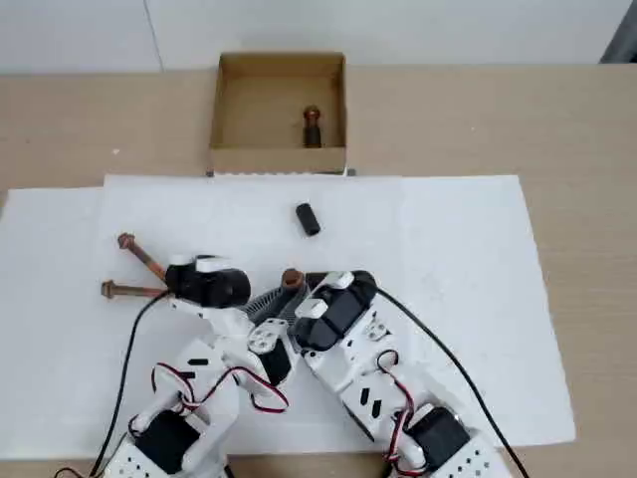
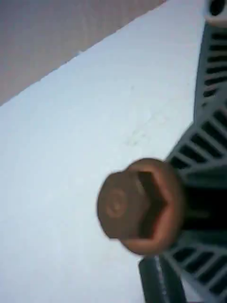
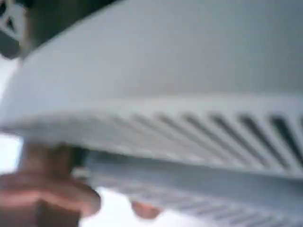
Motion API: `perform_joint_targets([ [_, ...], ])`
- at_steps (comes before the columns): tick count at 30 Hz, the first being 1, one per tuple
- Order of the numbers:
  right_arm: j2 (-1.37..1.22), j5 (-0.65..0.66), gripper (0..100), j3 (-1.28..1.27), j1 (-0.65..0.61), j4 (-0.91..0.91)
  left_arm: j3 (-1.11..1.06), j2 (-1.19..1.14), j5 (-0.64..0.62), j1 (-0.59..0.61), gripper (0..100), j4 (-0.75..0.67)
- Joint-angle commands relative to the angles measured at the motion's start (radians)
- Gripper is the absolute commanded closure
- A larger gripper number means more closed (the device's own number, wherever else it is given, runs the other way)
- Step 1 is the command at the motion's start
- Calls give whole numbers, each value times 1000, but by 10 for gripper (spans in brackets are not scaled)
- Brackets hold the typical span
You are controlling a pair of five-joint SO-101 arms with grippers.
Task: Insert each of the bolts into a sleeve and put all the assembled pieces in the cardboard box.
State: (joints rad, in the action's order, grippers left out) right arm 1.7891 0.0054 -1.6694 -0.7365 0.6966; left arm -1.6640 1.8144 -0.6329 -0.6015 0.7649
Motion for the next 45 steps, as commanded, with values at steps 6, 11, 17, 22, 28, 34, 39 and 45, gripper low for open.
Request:
perform_joint_targets([
  [6, 24, -5, 996, -14, -5, -12, -16, 3, 2, -75, 962, 60],
  [11, 24, -5, 996, -14, -5, -12, -12, 3, 48, 3, 817, 63],
  [17, 24, -5, 996, -14, -5, -10, -10, 3, 114, 80, 778, 60],
  [22, 24, -5, 996, -14, -5, -7, -10, 3, 143, 94, 776, 63],
  [28, 24, -5, 996, -14, -5, -5, 25, 3, 143, 94, 776, 64],
  [34, 24, -5, 996, -14, -5, -4, 110, 3, 144, 98, 778, 64],
  [39, 24, -6, 996, -14, -4, -7, 136, 3, 232, 204, 779, 61],
  [45, 24, -8, 996, -14, -4, -12, 183, 3, 301, 285, 860, 64],
])
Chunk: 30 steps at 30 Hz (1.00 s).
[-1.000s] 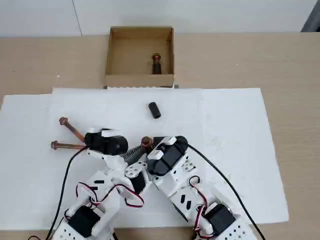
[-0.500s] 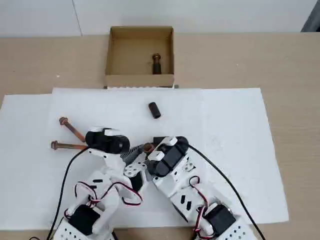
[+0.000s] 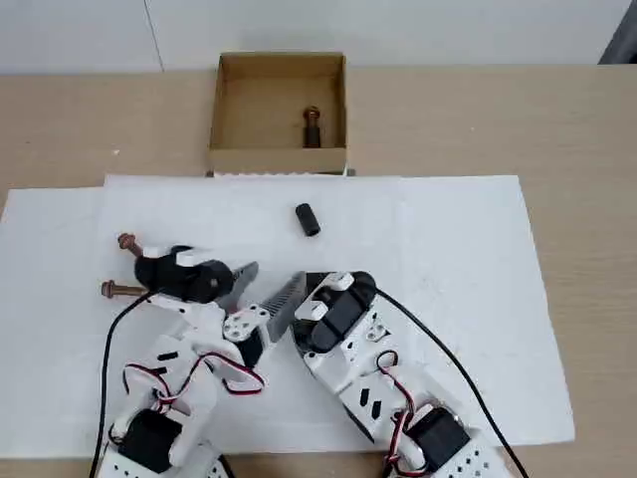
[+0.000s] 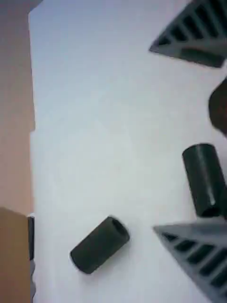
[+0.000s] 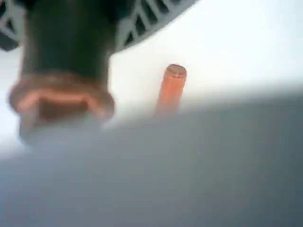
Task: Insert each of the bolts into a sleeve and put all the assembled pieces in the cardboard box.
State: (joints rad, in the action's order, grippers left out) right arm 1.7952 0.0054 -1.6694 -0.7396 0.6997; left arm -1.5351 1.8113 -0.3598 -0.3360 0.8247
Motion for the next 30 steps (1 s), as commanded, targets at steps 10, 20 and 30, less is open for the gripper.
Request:
perform_joint_targets([
  [10, 18, -12, 996, -11, 186, -7, 41, 6, 34, 140, 994, 6],
  [20, 13, -98, 996, 195, 249, 165, -145, 5, 161, 371, 994, 55],
  [30, -490, -84, 996, 605, 249, 128, -139, 5, 169, 374, 994, 83],
])
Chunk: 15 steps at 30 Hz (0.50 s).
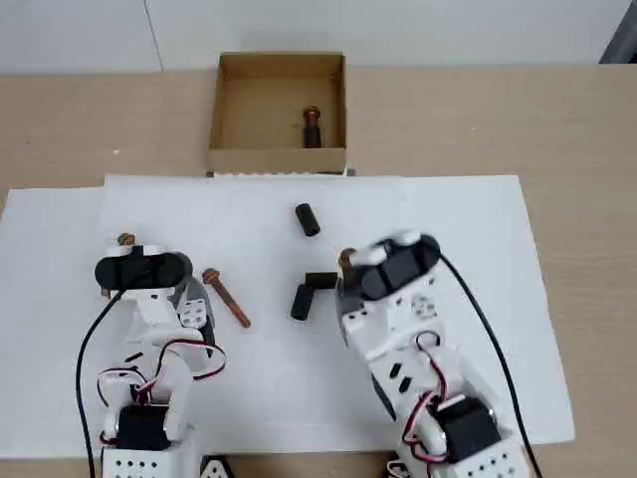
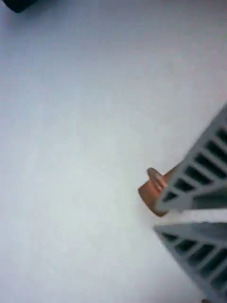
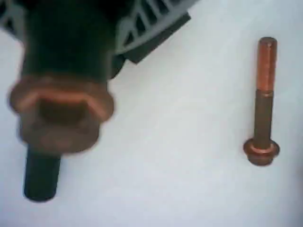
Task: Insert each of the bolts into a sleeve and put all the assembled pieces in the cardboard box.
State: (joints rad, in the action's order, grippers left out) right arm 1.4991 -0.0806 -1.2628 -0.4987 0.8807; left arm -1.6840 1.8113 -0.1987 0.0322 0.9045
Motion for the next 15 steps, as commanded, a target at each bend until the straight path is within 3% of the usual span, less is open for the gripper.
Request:
perform_joint_targets([
  [1, -277, 2, 996, 262, 8, -67, 10, 5, 8, 6, 994, 3],
  [15, -1267, 9, 995, 1125, 15, -120, 10, 5, 8, 6, 994, 3],
])
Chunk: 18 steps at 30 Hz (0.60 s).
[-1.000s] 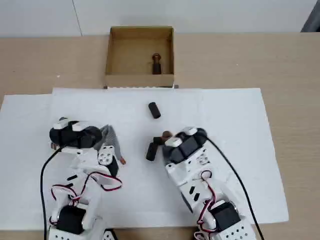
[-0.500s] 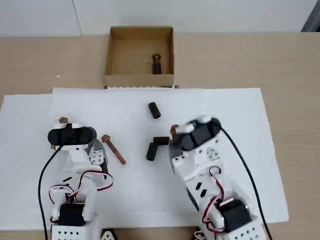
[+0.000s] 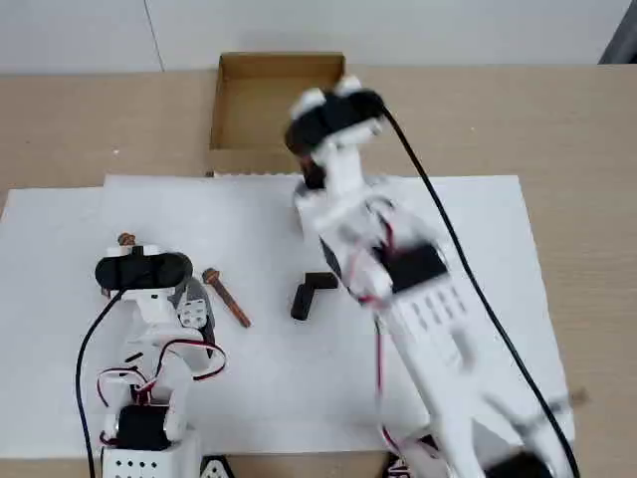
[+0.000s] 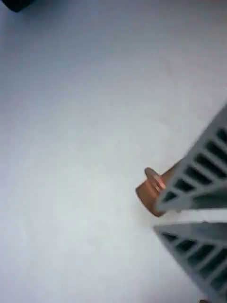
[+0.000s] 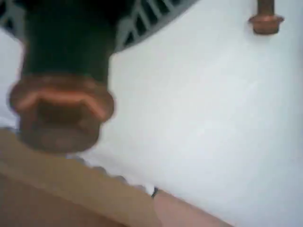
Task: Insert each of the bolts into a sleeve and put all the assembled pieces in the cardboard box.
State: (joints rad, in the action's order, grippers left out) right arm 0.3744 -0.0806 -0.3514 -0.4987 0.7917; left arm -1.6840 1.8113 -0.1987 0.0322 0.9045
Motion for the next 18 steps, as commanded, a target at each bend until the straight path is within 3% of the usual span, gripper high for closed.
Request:
perform_joint_targets([
  [1, -200, 14, 995, 270, 15, -31, 10, 5, 8, 6, 994, 3],
  [11, -723, 269, 995, 775, 33, -156, 10, 5, 8, 6, 994, 3],
  [18, -992, 399, 995, 974, 28, -283, 10, 5, 5, 6, 994, 3],
])
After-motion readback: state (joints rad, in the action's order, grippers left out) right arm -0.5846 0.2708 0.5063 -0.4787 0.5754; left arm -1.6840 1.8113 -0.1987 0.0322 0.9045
